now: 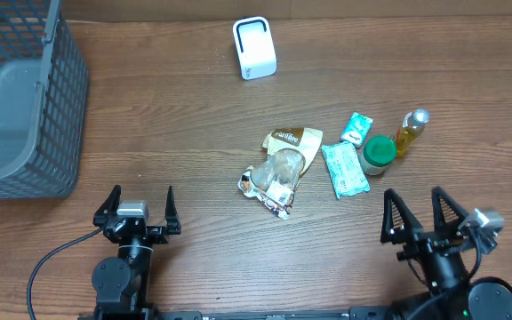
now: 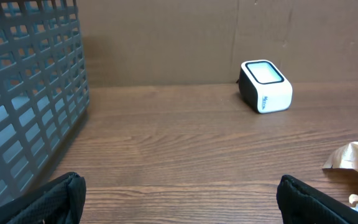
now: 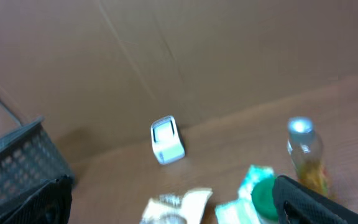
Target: Scan the item barcode
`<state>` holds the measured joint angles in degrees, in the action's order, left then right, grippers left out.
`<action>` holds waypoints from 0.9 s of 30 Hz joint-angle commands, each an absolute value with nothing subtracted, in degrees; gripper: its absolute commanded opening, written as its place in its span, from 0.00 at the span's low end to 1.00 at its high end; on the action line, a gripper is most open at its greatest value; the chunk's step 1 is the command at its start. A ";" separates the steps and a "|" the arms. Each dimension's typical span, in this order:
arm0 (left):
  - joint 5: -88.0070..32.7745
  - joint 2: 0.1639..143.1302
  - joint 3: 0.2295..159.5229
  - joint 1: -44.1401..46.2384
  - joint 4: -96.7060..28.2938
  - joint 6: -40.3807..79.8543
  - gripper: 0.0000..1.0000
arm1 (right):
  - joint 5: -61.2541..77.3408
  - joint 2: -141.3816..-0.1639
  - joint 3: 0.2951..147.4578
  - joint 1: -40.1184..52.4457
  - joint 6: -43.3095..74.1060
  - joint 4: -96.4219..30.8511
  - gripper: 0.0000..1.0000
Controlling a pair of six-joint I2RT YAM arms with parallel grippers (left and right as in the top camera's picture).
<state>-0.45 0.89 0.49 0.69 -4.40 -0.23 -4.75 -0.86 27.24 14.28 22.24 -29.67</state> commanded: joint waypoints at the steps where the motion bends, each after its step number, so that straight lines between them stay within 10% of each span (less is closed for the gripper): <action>1: -0.93 0.21 0.27 0.45 -4.43 -1.30 0.99 | -6.66 -0.21 24.03 14.00 21.54 -23.18 1.00; 27: -0.93 0.21 0.27 0.45 -4.43 -1.30 1.00 | -4.97 -0.21 6.02 12.25 14.94 13.58 1.00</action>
<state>-0.45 0.89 0.49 0.69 -4.38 -0.23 -5.76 -0.84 7.66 12.69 15.00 12.71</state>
